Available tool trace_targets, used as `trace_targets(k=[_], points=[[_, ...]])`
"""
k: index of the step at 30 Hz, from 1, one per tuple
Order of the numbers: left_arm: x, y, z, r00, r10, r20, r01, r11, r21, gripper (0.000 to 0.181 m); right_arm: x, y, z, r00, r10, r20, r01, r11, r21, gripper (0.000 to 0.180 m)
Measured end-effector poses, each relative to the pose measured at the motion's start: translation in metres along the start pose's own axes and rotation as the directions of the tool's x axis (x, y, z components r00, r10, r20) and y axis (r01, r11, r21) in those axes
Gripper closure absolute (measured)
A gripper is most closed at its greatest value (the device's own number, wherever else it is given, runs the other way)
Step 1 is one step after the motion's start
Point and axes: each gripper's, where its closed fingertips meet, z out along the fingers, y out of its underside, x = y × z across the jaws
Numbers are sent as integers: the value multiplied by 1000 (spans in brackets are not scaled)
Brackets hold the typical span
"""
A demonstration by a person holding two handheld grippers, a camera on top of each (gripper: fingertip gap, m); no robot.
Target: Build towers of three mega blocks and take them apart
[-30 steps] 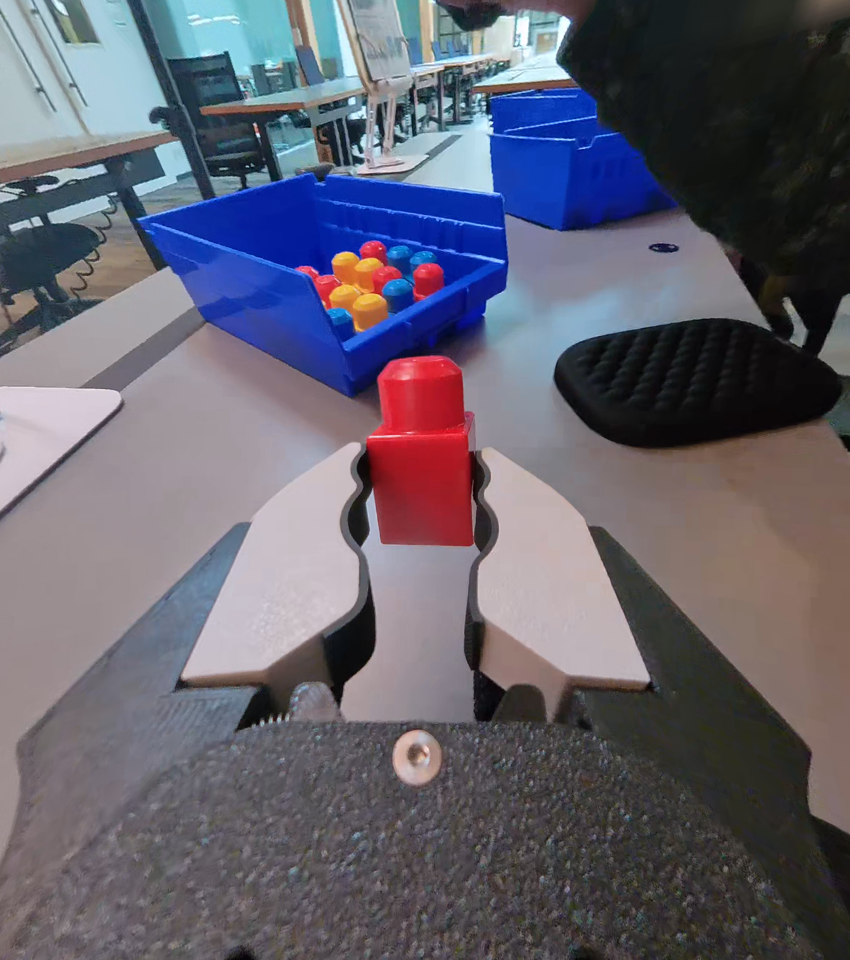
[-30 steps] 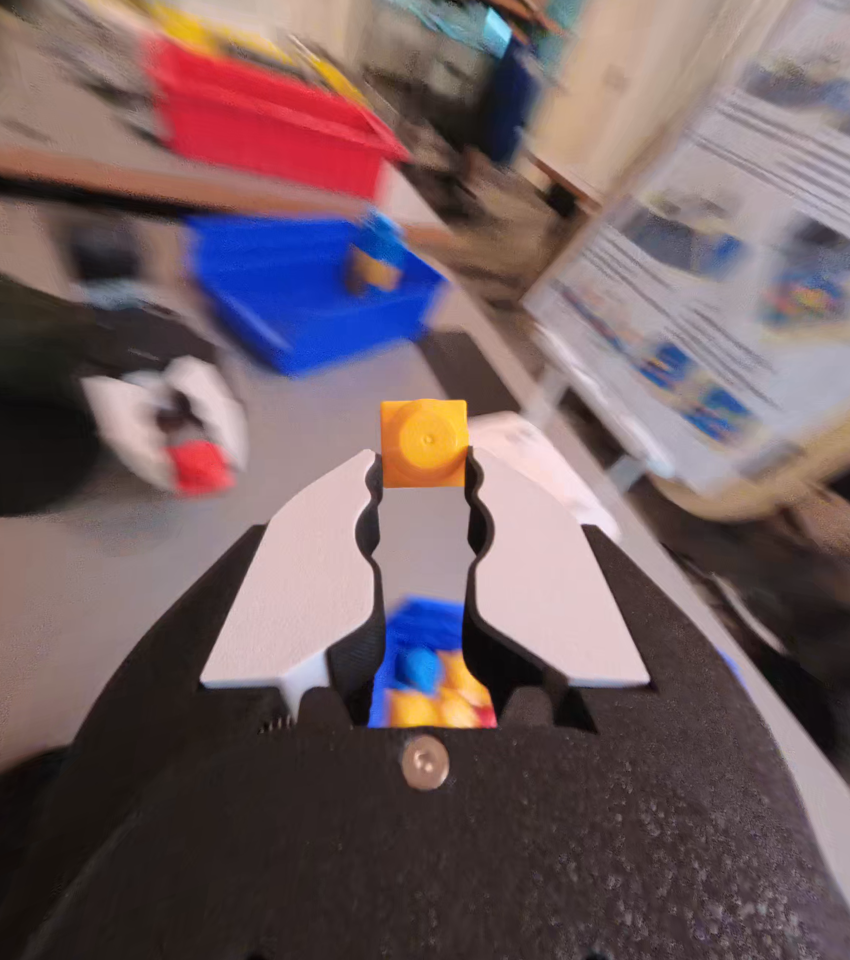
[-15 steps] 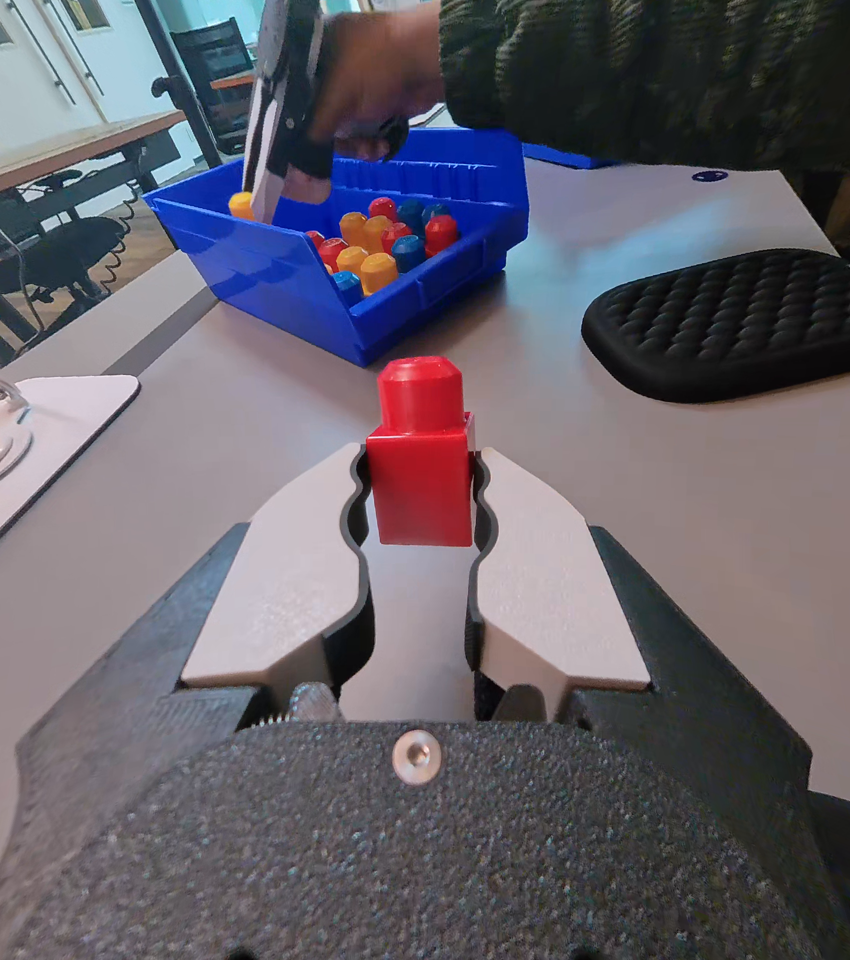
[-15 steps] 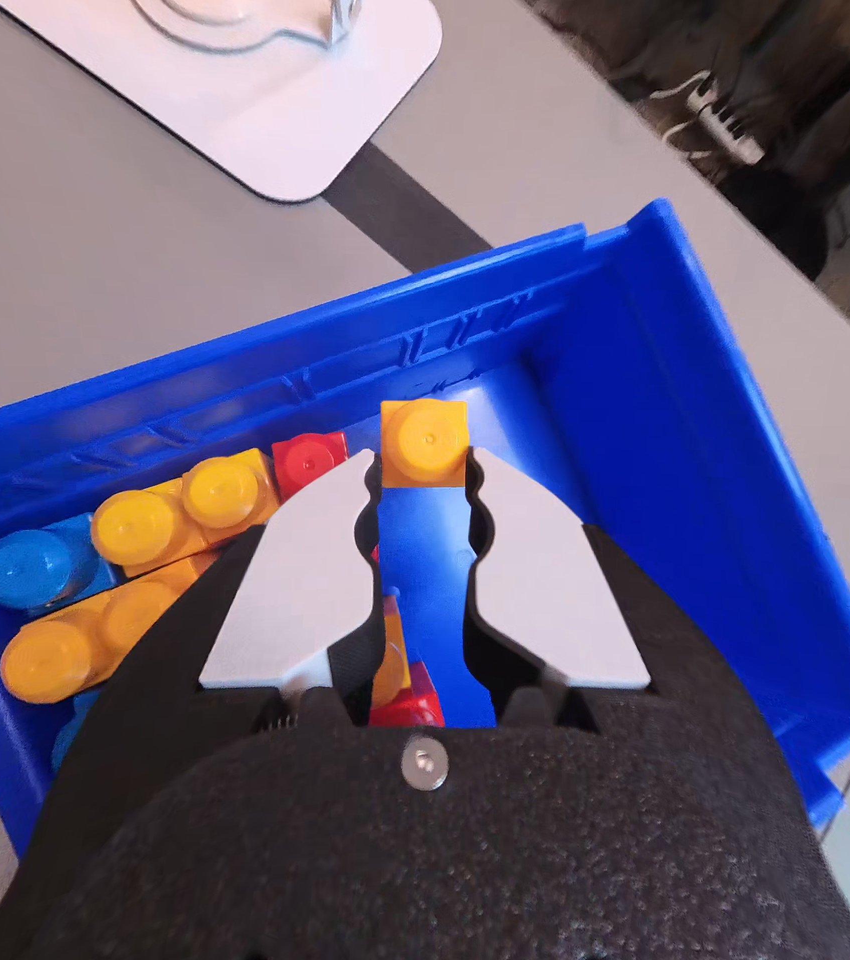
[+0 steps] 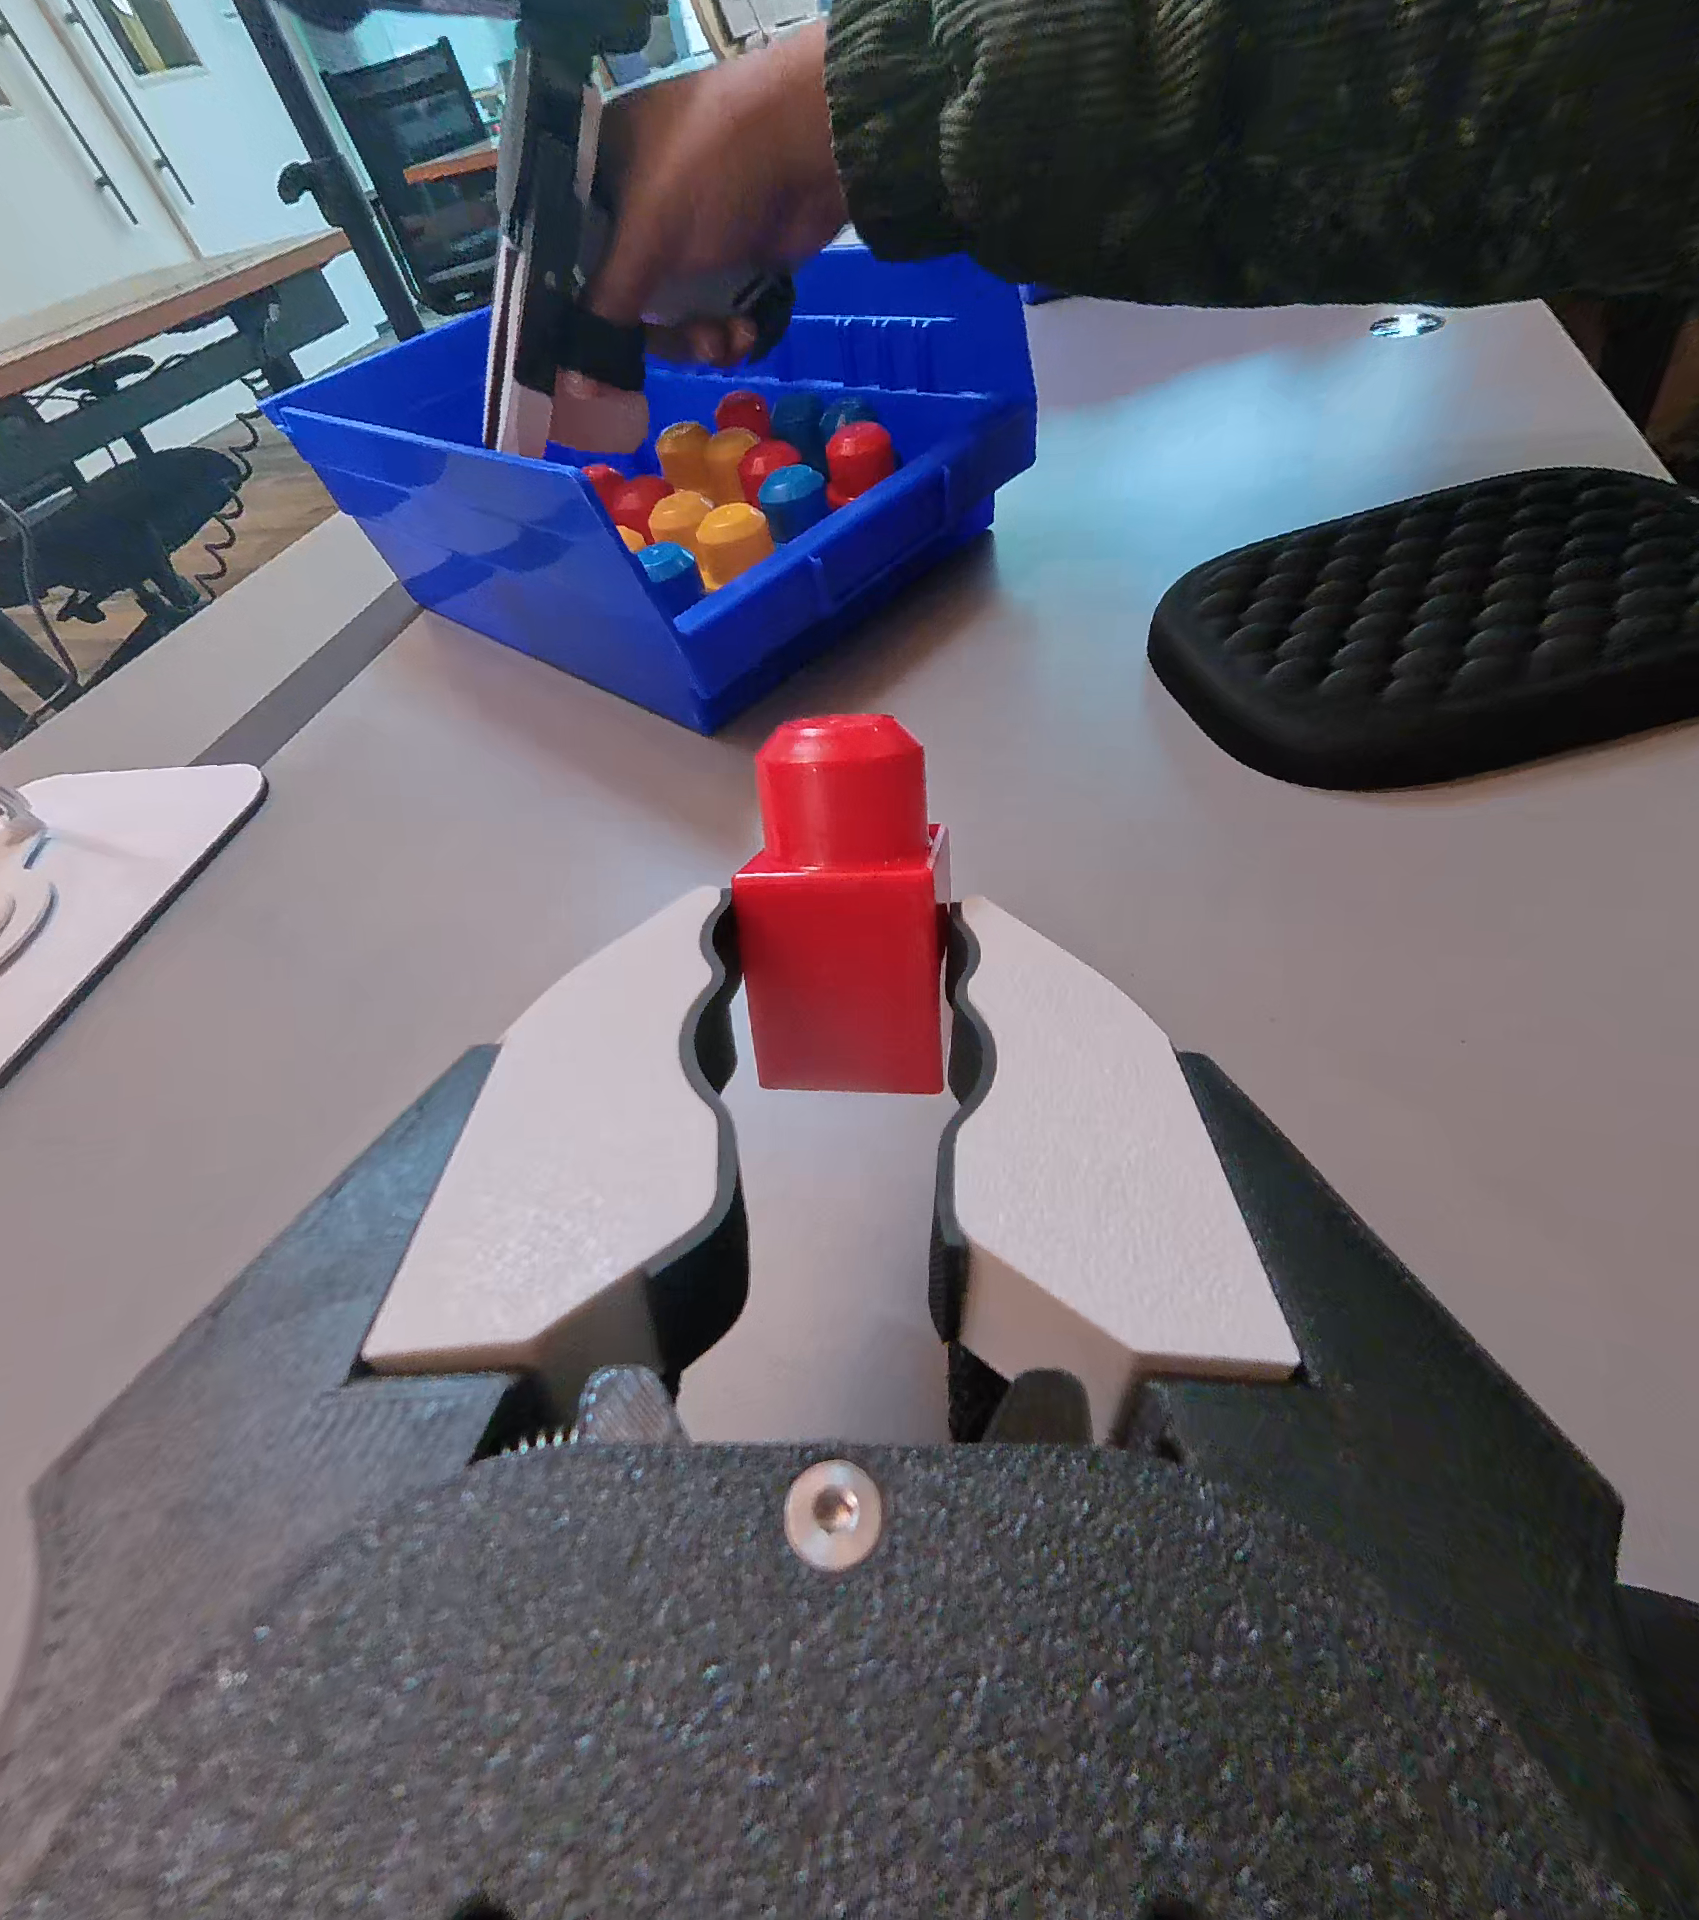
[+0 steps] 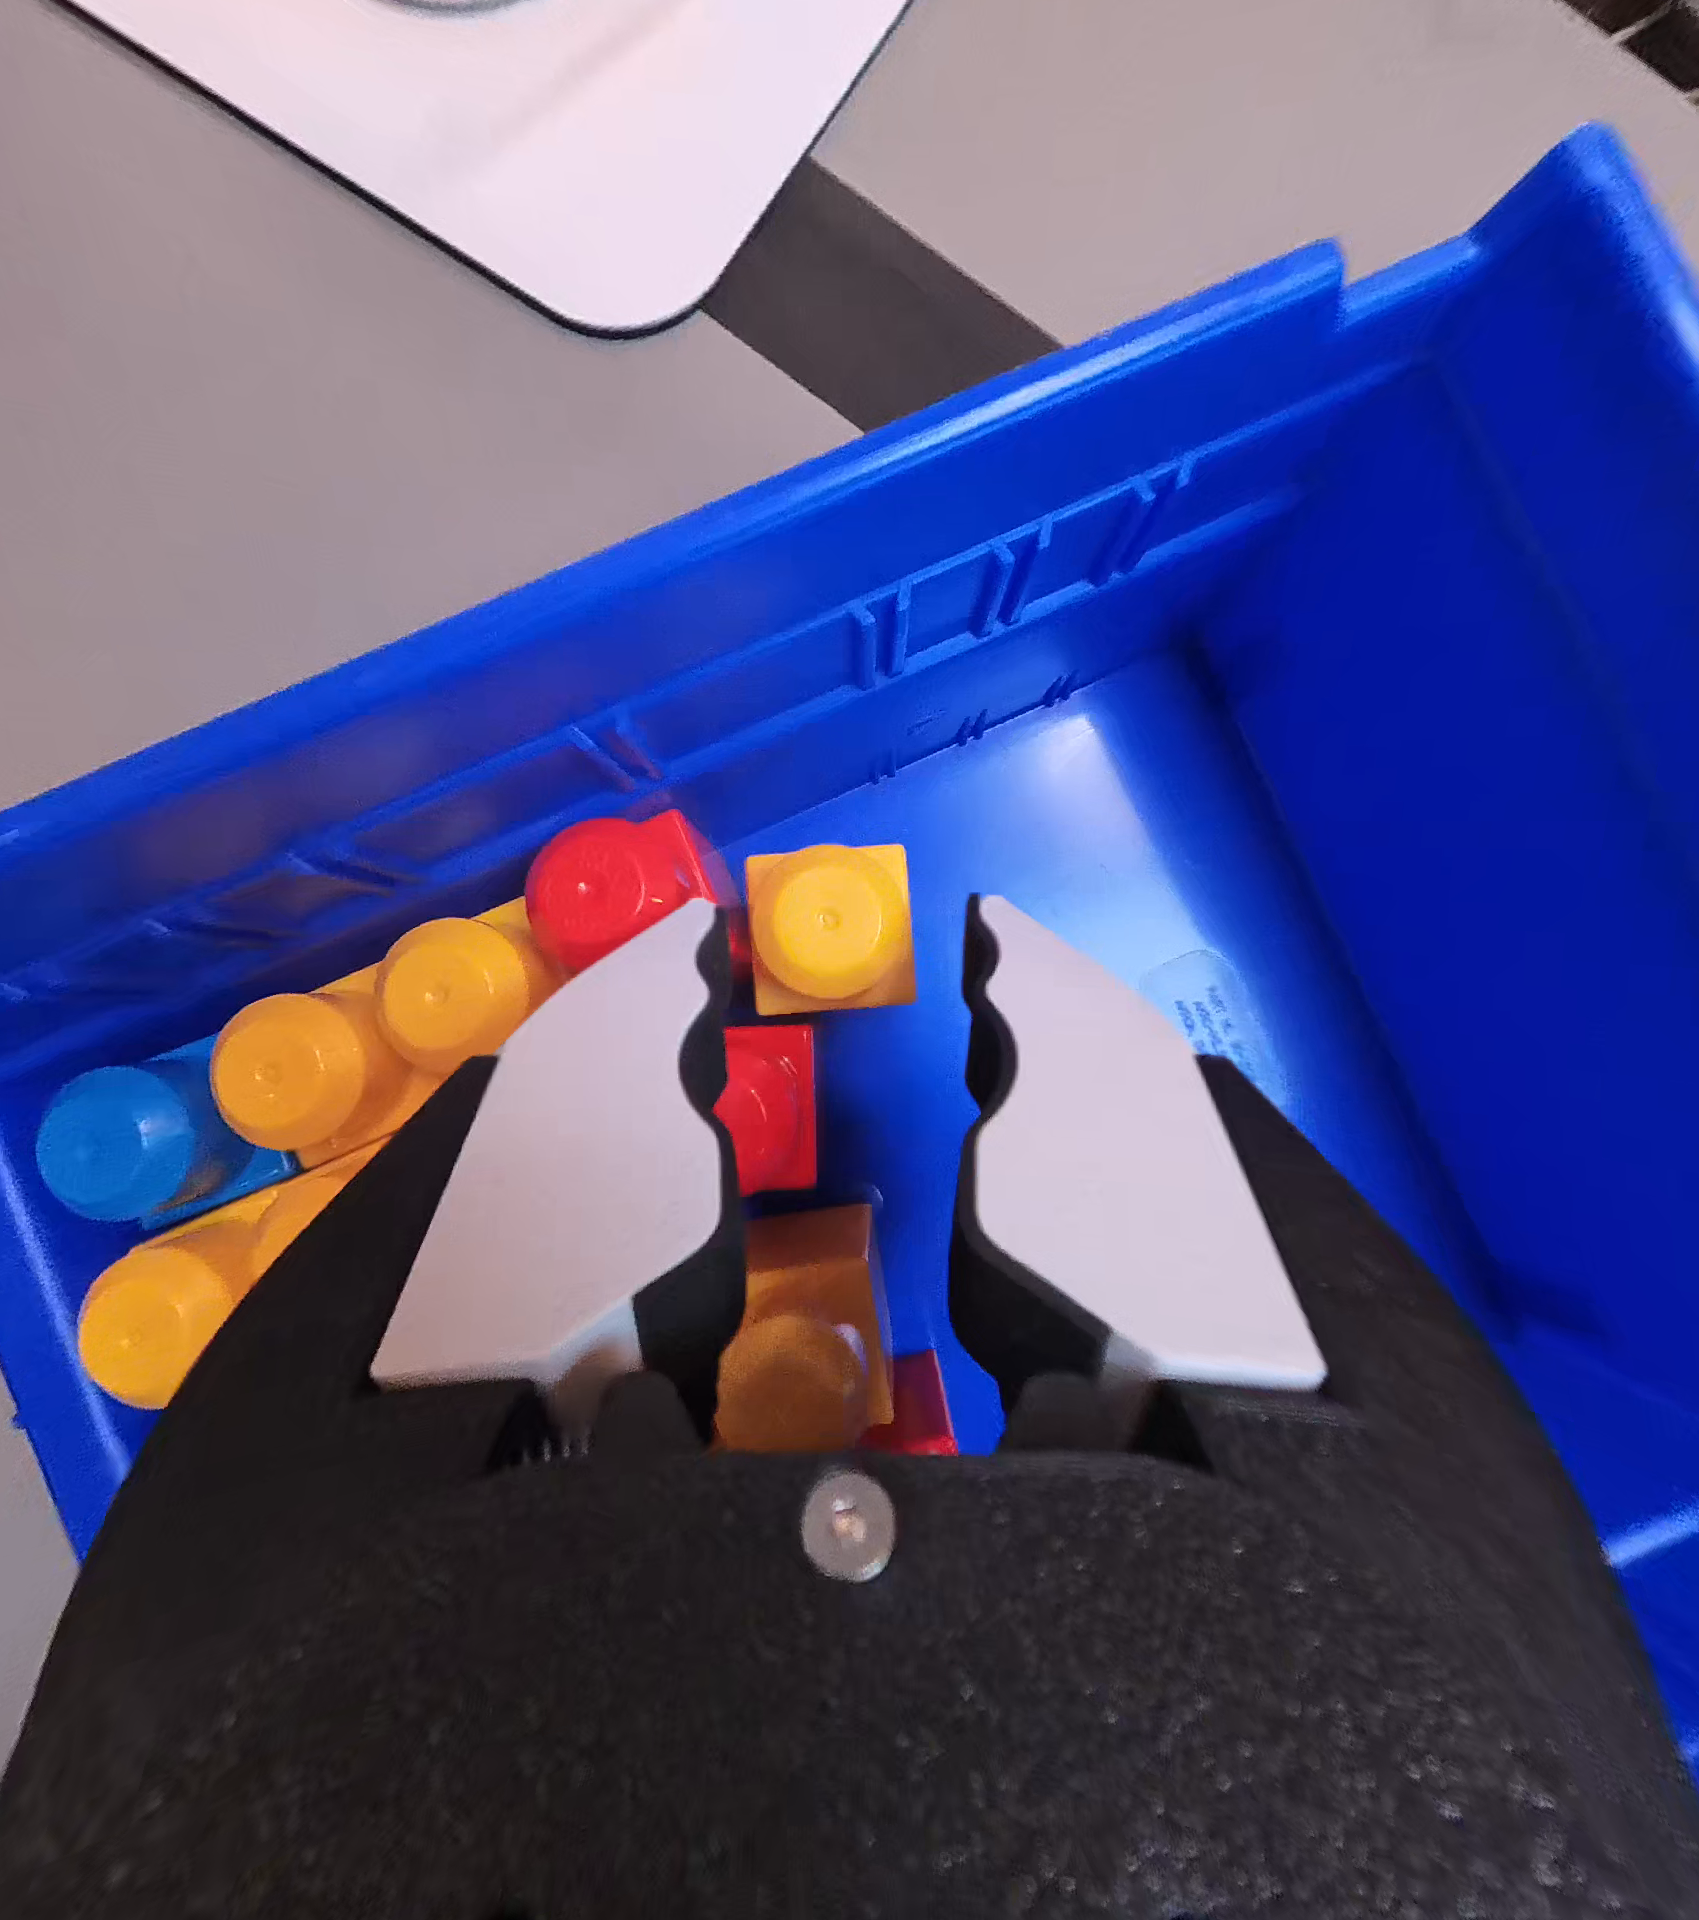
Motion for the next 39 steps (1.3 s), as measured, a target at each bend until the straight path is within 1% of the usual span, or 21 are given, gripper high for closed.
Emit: trace_targets(k=[2, 4, 6, 8, 10, 13, 15, 18, 20, 21, 28, 30, 32, 33, 35, 37, 38, 39], points=[[-2, 1, 0, 1000, -6, 10, 6, 1000, 2, 143, -1, -11, -13, 999, -17, -34, 18, 999, 48, 132], [-5, 0, 0, 1000, -10, 21, 10, 1000, 5, 143, -12, -32, -36, 994, -78, -80, 89, 984, 152, 132], [-6, -1, -1, 1000, -11, 27, 10, 1000, 14, 144, -48, -53, -61, 983, -167, -70, 180, 945, 272, 132], [-6, -3, -1, 1000, -7, 31, 6, 1000, 21, 144, -110, -62, -80, 959, -281, 41, 246, 894, 374, 132], [-5, -6, -2, 999, 1, 32, -2, 999, 34, 144, -181, -53, -91, 892, -414, 179, 308, 849, 429, 132], [0, -11, -3, 1000, 12, 21, -13, 998, 57, 143, -273, -25, -92, 767, -560, 314, 377, 788, 486, 130], [3, -14, -3, 1000, 23, 11, -24, 997, 68, 143, -312, -10, -84, 717, -598, 358, 394, 772, 499, 129], [8, -16, -3, 999, 40, -4, -39, 996, 75, 144, -340, 0, -69, 693, -623, 363, 415, 757, 505, 131], [7, -14, -3, 999, 51, 7, -51, 997, 63, 144, -347, 1, -62, 683, -624, 380, 406, 756, 513, 139], [6, -13, -3, 999, 52, 7, -52, 997, 61, 144, -351, 1, -62, 673, -621, 403, 390, 760, 520, 146], [14, -13, -2, 998, 46, -43, -43, 997, 68, 144, -352, 8, -64, 660, -600, 452, 319, 768, 555, 148], [14, -13, -1, 998, 51, -35, -48, 996, 77, 145, -349, 8, -65, 664, -596, 451, 316, 771, 553, 149], [8, -15, -4, 999, 41, -12, -39, 995, 97, 143, -340, 3, -74, 686, -590, 426, 308, 766, 564, 149], [3, -17, -6, 1000, 22, 6, -23, 994, 109, 143, -332, -3, -82, 703, -585, 404, 299, 759, 579, 149], [-9, -21, -11, 998, -12, 59, 4, 991, 133, 151, -303, -19, -102, 770, -558, 311, 294, 742, 603, 148], [-23, -22, -17, 991, -27, 127, 8, 989, 148, 166, -255, -40, -125, 862, -476, 171, 290, 742, 604, 148], [-31, -22, -21, 984, -32, 176, 5, 989, 150, 177, -223, -49, -135, 905, -419, 80, 297, 754, 586, 148], [-38, -22, -24, 975, -33, 219, -1, 989, 150, 181, -186, -56, -143, 932, -360, -34, 319, 774, 547, 148]])
